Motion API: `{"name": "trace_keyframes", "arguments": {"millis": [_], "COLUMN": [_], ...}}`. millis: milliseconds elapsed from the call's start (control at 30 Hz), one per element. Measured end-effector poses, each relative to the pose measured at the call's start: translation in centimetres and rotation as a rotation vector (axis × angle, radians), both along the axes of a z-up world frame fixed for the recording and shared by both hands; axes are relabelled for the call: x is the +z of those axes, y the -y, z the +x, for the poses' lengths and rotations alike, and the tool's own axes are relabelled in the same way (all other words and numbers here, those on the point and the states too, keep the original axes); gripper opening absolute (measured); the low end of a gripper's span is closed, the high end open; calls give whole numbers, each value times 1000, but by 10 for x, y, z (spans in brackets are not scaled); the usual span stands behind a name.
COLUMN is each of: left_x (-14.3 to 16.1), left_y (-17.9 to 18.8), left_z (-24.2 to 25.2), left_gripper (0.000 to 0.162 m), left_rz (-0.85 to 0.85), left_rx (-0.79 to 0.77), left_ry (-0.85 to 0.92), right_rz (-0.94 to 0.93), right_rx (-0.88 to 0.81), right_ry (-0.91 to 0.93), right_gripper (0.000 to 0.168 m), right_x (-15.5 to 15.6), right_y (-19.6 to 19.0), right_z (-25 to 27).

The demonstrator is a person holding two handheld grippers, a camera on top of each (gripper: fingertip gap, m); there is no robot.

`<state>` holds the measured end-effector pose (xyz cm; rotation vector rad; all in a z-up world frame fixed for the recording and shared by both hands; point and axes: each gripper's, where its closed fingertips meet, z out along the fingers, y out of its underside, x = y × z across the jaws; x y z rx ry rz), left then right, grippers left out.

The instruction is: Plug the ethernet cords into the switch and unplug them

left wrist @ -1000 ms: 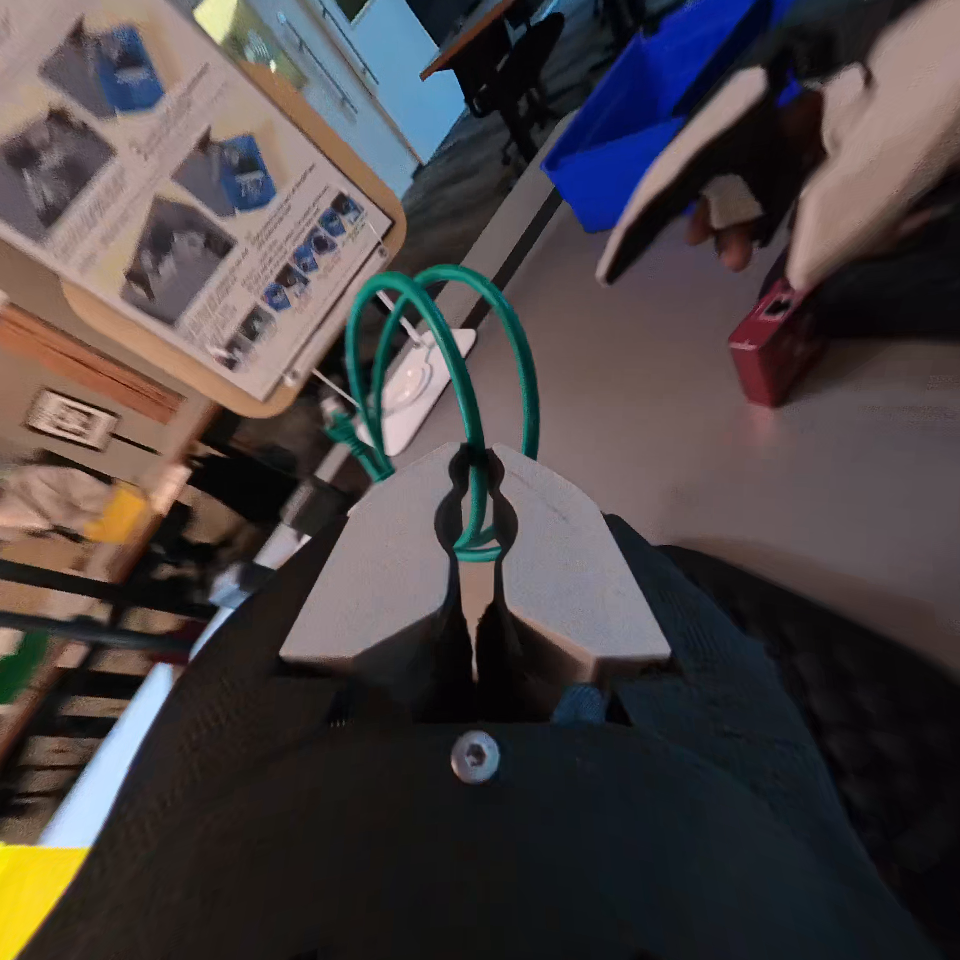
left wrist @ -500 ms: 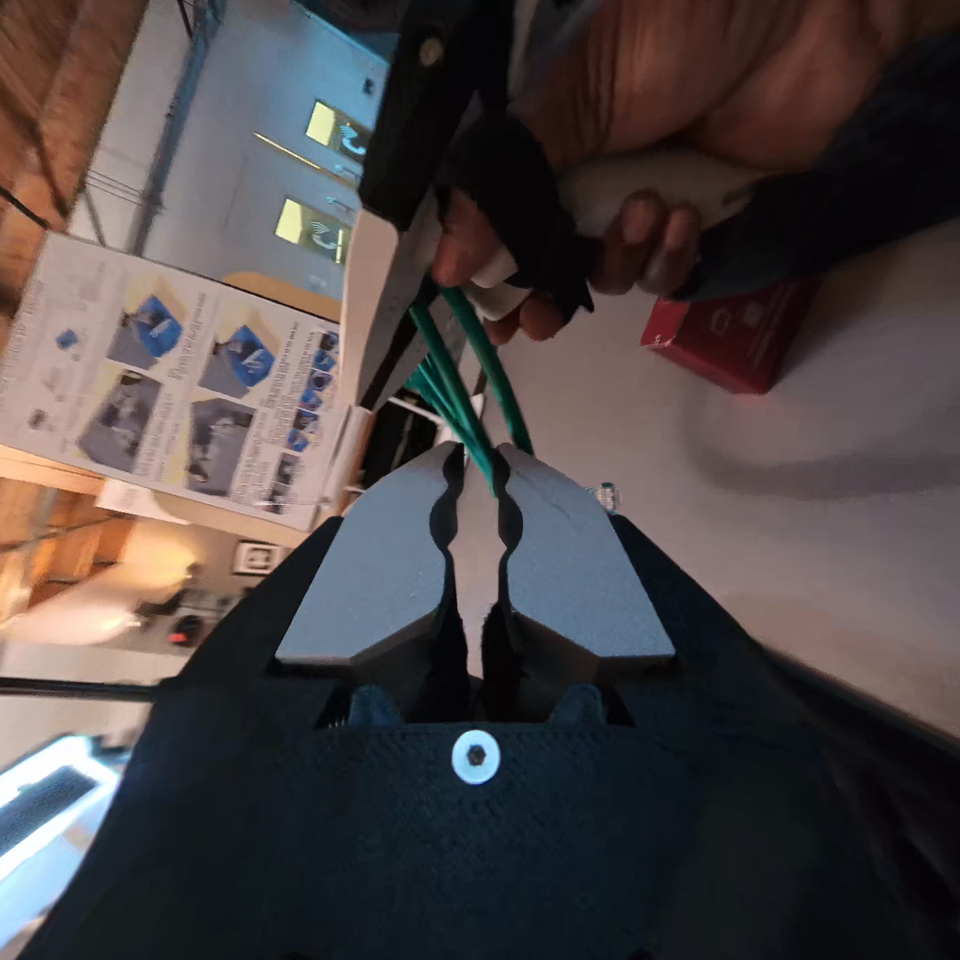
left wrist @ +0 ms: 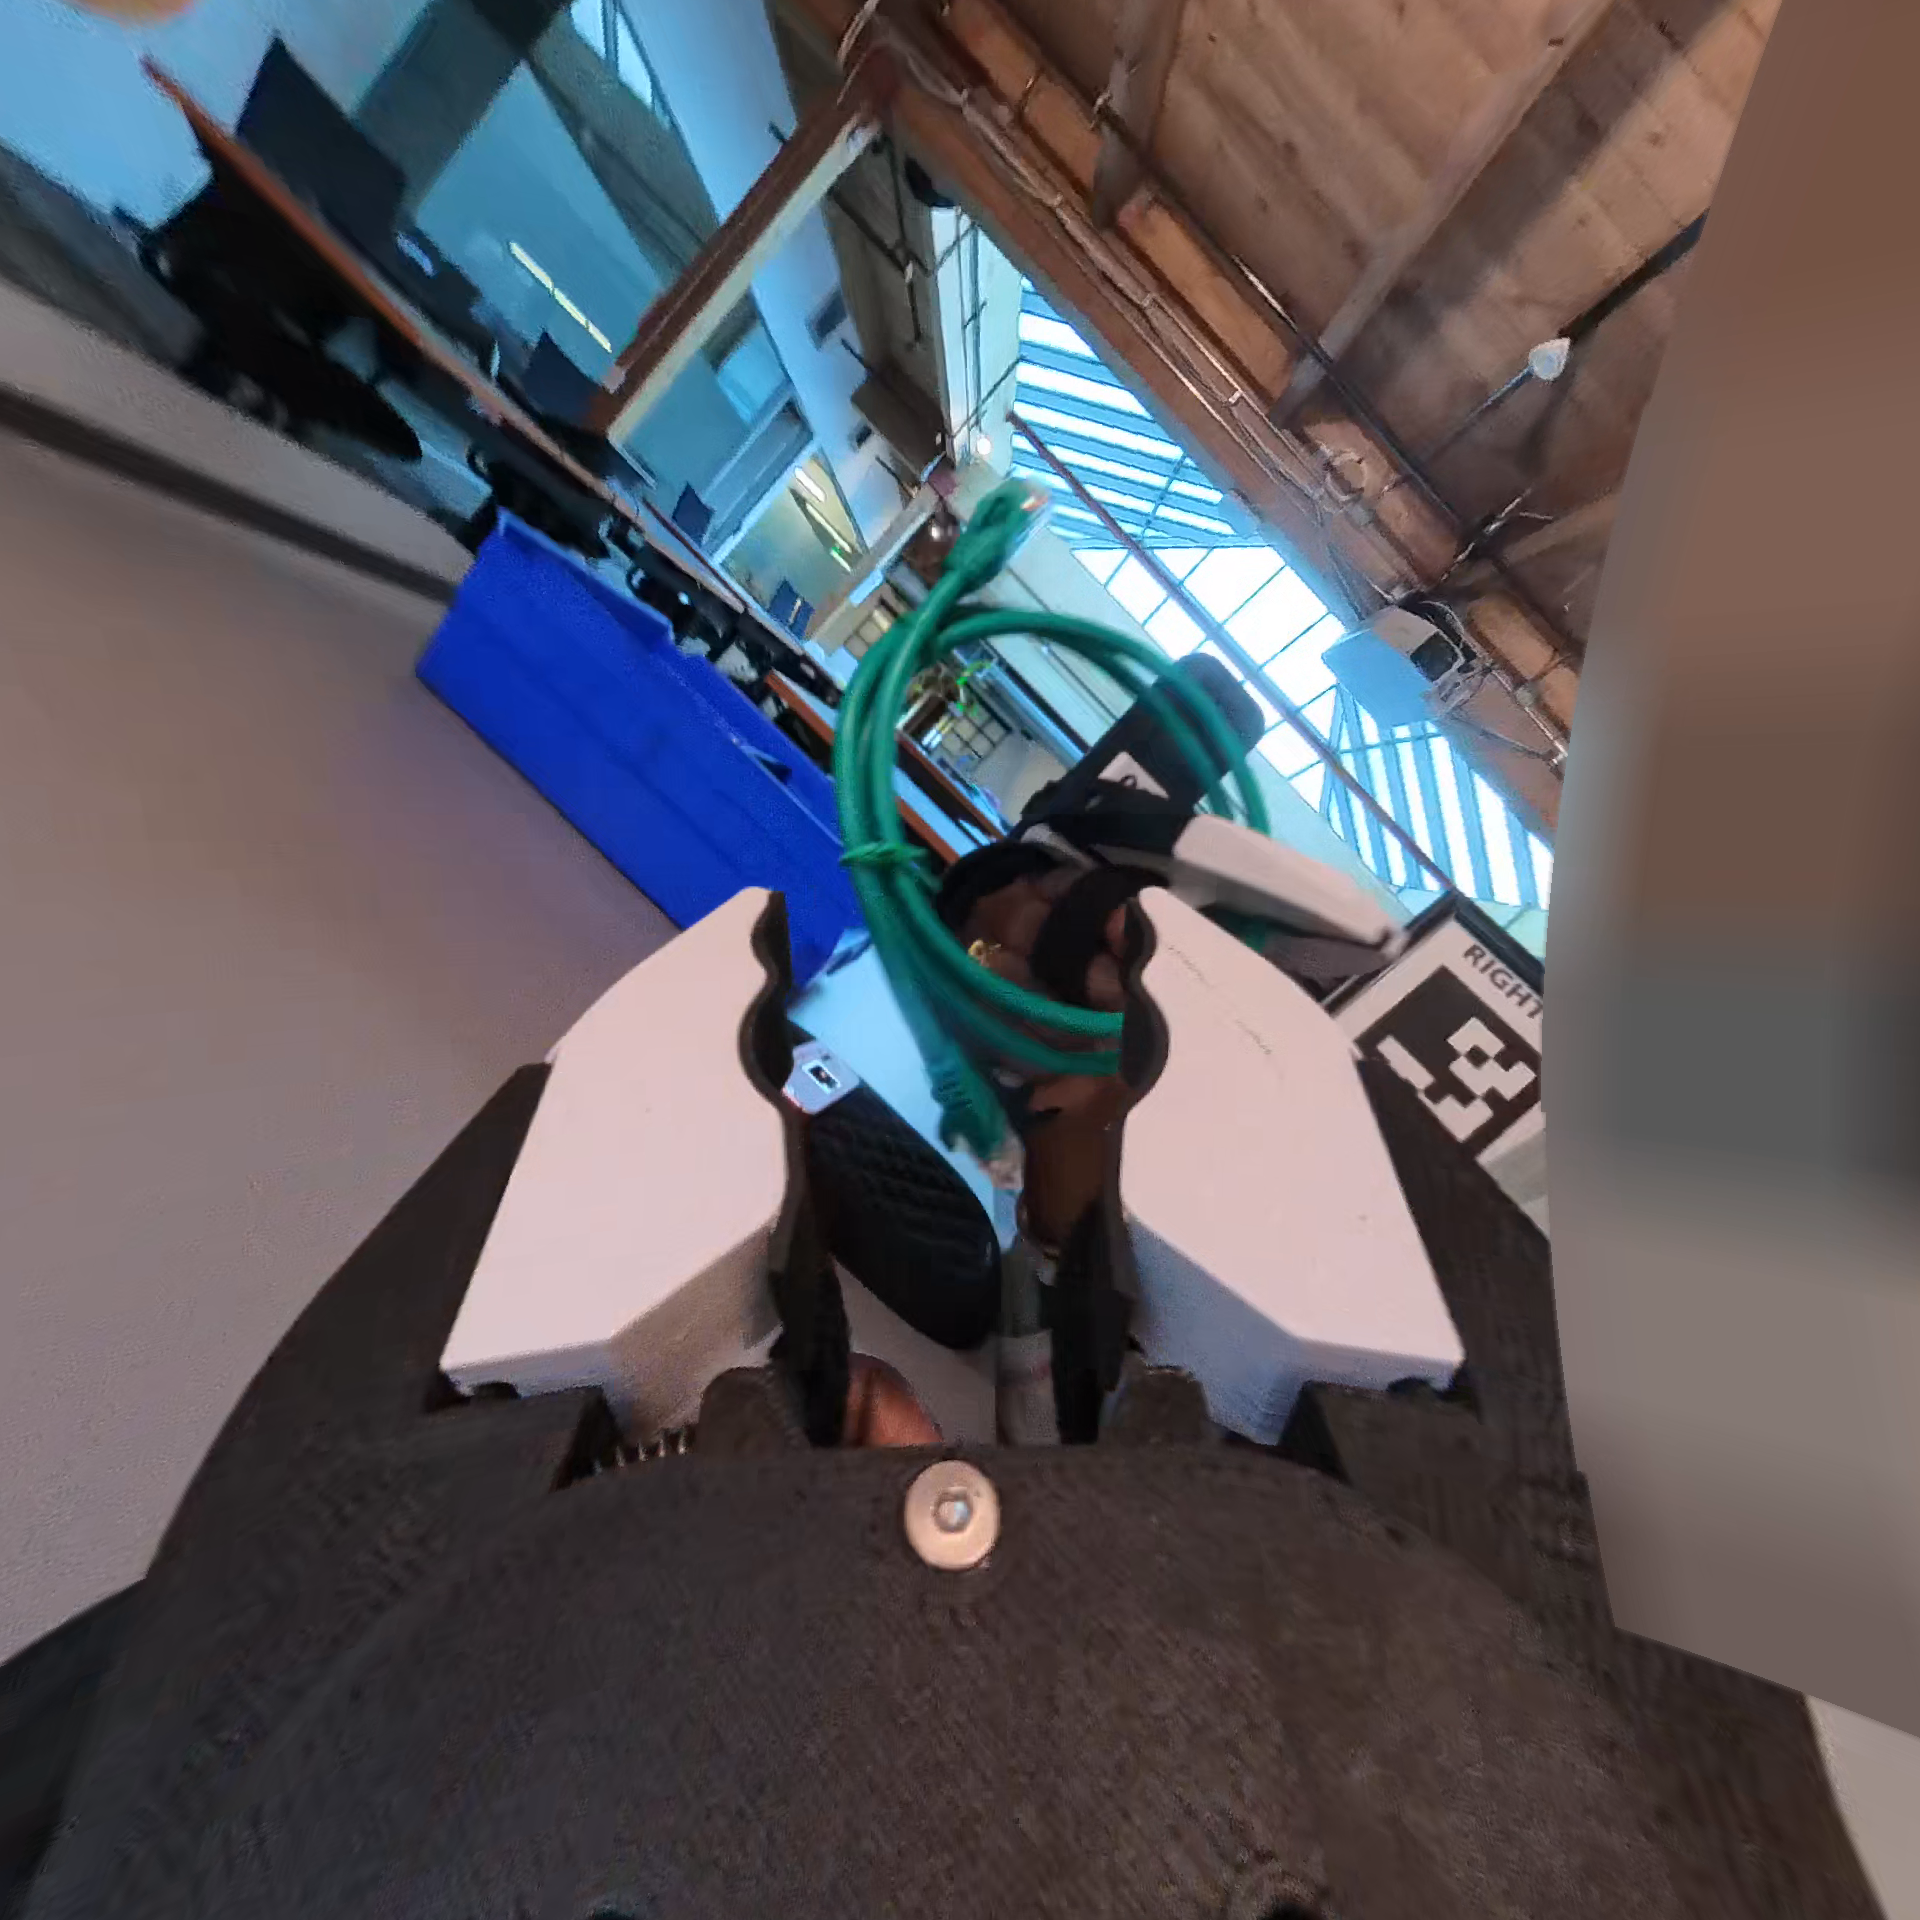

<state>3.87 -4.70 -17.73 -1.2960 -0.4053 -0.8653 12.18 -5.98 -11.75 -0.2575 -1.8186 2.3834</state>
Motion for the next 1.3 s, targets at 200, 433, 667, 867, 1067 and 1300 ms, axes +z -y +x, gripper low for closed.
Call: {"name": "trace_keyframes", "arguments": {"millis": [200, 433, 667, 867, 1067, 1300], "left_x": [1, 13, 14, 25, 26, 14], "left_y": [-18, -17, -2, 14, 23, 24], "left_z": [25, 13, 0, -7, -1, 20], "left_gripper": [60, 24, 12, 12, 12, 11], "left_rz": [47, 88, 58, -23, -181, -276], "left_rx": [-137, -111, 13, 98, 100, 4], "left_ry": [74, 47, -93, -284, -586, -767], "right_rz": [-52, -4, 136, 287, 395, 482], "right_rx": [147, 192, 89, -218, -549, -599], "right_ry": [-47, -28, 77, 196, 83, -182], "right_gripper": [1, 1, 3, 50, 75, 48], "right_x": [6, -4, -27, -54, -37, -8], "right_y": [7, 19, 24, -2, -46, -36], "right_z": [21, 26, 15, -14, -32, -32]}}
